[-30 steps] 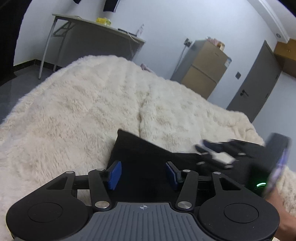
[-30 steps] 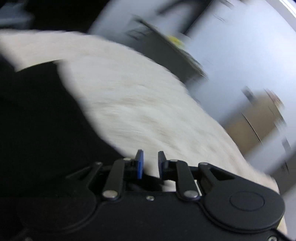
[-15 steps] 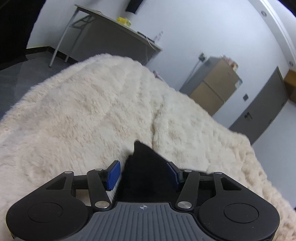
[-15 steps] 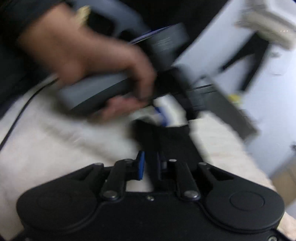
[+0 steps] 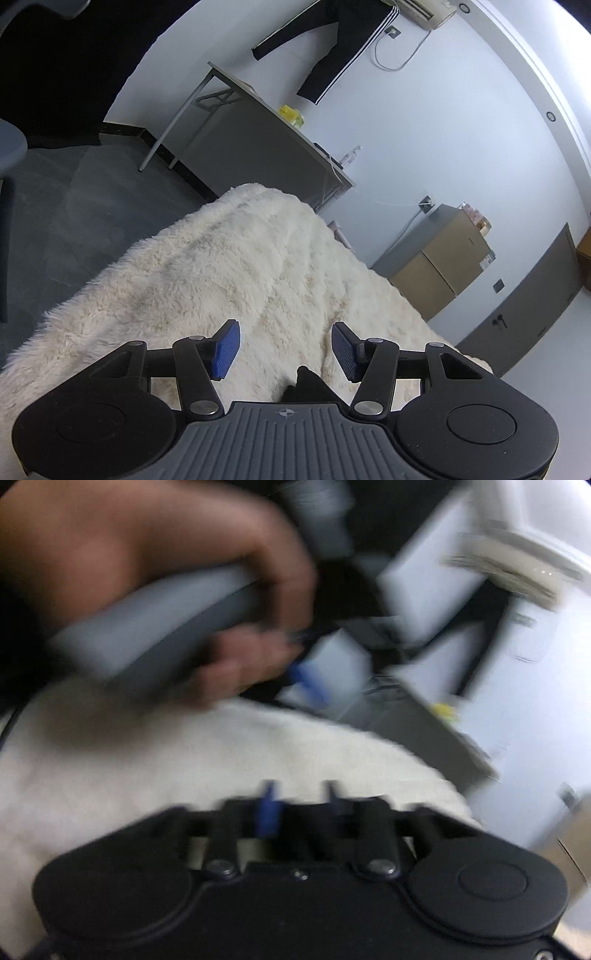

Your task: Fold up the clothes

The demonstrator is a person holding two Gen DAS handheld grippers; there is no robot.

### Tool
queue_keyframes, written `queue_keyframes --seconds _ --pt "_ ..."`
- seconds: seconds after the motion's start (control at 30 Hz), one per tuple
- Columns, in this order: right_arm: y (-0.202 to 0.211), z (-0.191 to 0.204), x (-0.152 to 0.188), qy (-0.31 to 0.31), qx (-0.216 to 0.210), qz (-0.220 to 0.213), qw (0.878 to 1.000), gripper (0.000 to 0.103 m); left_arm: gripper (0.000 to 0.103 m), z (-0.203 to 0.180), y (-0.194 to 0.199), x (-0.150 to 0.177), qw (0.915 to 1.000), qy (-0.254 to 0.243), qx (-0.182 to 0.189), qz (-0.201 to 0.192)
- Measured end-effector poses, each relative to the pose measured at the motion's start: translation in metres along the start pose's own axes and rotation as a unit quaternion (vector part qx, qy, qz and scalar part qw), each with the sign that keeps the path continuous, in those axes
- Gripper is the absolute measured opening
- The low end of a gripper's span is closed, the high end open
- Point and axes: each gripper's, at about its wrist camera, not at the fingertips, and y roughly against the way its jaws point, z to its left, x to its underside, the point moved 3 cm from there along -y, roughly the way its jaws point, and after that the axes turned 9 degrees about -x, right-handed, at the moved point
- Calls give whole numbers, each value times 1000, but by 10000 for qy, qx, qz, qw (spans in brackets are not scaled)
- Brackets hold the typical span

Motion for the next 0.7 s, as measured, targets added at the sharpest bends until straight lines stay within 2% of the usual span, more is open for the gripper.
queue_keyframes --seconds 0.03,0.07,0.1,0.17,0.2,0.23,0.27,0.3,0.33,0.4,0.43,0.5,0.6,0.67,0.7 --pt "-9 -3 3 -121 137 317 9993 52 49 -1 0 0 10000 -30 5 10" --pt "-11 -1 5 -141 128 437 9989 50 49 -3 -1 1 10000 -72 9 21" --pt "-11 9 8 48 -14 430 9991 35 49 -5 -2 1 9999 -114 13 32" --pt "-9 30 14 425 -302 406 9978 11 49 -7 -2 3 9998 -214 -4 38" --pt "3 36 10 594 -588 122 9964 19 49 -8 -2 3 9996 -267 -16 39" --pt "13 30 4 374 -738 -91 9965 27 49 -8 -3 4 9995 -298 -20 40" --pt "21 19 1 77 -674 -257 9974 45 49 -9 -4 4 9995 -310 26 54" --pt "25 5 2 -154 -356 -257 9989 51 50 -11 -4 5 9994 -329 117 80" --pt "28 -9 4 -384 -39 -248 9989 51 51 -13 -5 6 9991 -347 207 107" --pt "25 -36 18 -790 421 326 9955 48 51 -27 -8 15 9965 -687 423 225" --pt "24 -46 28 -916 499 732 9918 46 51 -35 -9 20 9940 -909 537 296" --pt "24 -61 55 -1057 379 1477 9826 30 52 -48 -13 29 9886 -1266 695 435" --pt "58 -64 80 -1039 132 1794 9782 29 52 -50 -24 38 9864 -1390 608 639" --pt "91 -62 80 -977 44 1780 9792 30 52 -51 -31 44 9845 -1472 550 775" --pt "104 -70 79 -988 125 1643 9814 33 52 -52 -34 47 9835 -1513 520 843"
